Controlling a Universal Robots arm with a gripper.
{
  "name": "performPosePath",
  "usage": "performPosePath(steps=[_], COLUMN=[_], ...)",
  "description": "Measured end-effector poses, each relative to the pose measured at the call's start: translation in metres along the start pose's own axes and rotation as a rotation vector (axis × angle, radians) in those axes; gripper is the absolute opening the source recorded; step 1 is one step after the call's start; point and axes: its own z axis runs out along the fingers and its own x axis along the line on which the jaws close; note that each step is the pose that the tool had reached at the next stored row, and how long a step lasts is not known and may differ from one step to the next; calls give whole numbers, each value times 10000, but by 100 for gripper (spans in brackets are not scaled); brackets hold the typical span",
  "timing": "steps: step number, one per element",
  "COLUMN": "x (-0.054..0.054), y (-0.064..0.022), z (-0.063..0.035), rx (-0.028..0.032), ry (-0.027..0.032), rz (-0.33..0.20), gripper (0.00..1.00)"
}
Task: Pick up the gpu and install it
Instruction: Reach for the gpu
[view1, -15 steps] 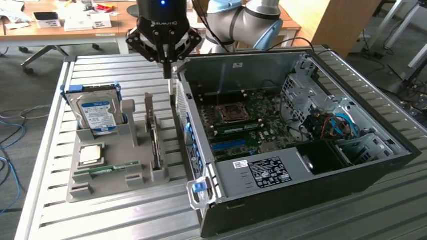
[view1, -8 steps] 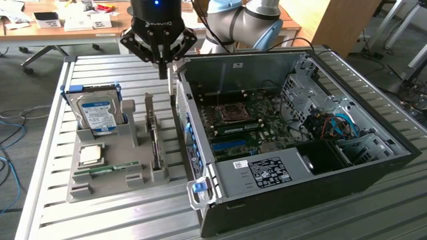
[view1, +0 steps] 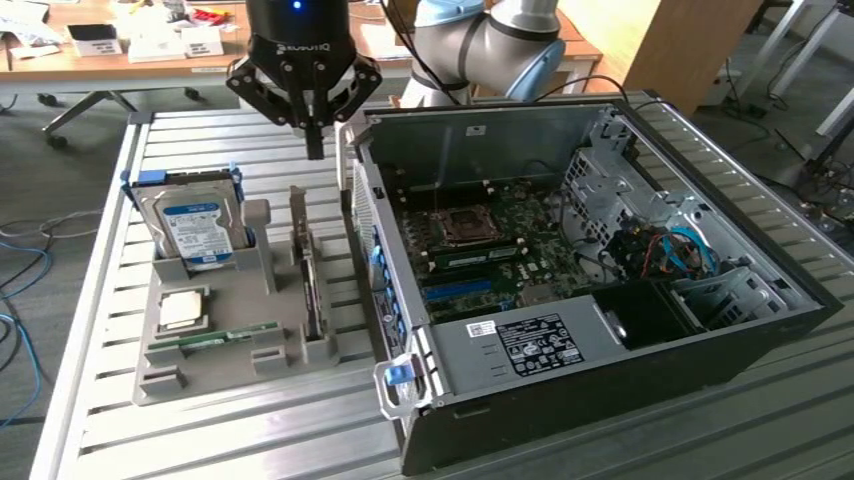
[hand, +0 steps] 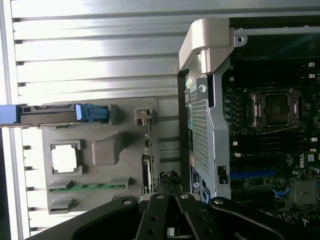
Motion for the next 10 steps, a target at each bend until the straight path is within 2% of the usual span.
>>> performPosePath(steps=[10], x=[104], y=[-8], z=[-2], rx=[-1], ry=[1], rz=[-1], gripper=[11])
